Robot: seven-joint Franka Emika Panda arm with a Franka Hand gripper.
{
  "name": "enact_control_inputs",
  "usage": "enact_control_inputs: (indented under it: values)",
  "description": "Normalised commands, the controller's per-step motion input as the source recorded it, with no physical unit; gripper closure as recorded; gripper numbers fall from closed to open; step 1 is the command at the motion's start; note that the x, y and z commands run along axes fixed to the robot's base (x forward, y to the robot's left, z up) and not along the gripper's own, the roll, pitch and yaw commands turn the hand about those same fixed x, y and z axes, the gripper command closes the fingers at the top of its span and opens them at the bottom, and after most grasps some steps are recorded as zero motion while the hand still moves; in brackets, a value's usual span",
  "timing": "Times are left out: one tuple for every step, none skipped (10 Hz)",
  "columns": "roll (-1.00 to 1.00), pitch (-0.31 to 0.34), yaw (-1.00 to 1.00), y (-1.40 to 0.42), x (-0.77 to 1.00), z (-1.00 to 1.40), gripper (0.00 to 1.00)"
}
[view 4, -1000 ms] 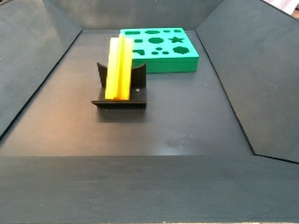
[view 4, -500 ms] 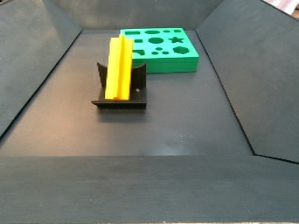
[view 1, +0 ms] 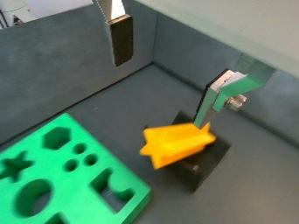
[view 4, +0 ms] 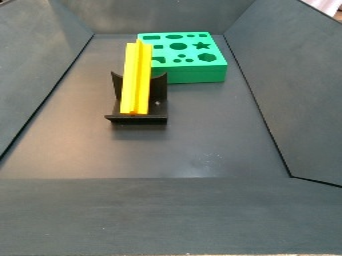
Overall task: Pick up the star object. Move up. Place the star object on the fixture. Regrasp the star object. Move to above the board. Insert the star object.
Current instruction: Regrasp the star object.
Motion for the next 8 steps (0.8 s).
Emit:
enact_control_inputs:
  values:
    - [1.0, 0.033, 0.03, -0.02, 0.02, 0.0, 0.0]
    - [1.0, 0.041, 0.03, -0.02, 0.03, 0.0, 0.0]
    - [1.0, 0.053, 0.04, -0.03, 0.05, -0.01, 0.0]
    - [1.0, 0.06, 0.04, -0.03, 0.06, -0.01, 0.0]
    - [1.0, 0.077, 0.05, -0.03, 0.07, -0.01, 0.0]
    - [1.0, 0.094, 0.05, -0.03, 0.09, -0.01, 0.0]
    - [1.0, 0.12, 0.06, -0.04, 0.1, 0.0, 0.0]
    - [1.0, 0.134, 0.07, -0.04, 0.1, -0.01, 0.0]
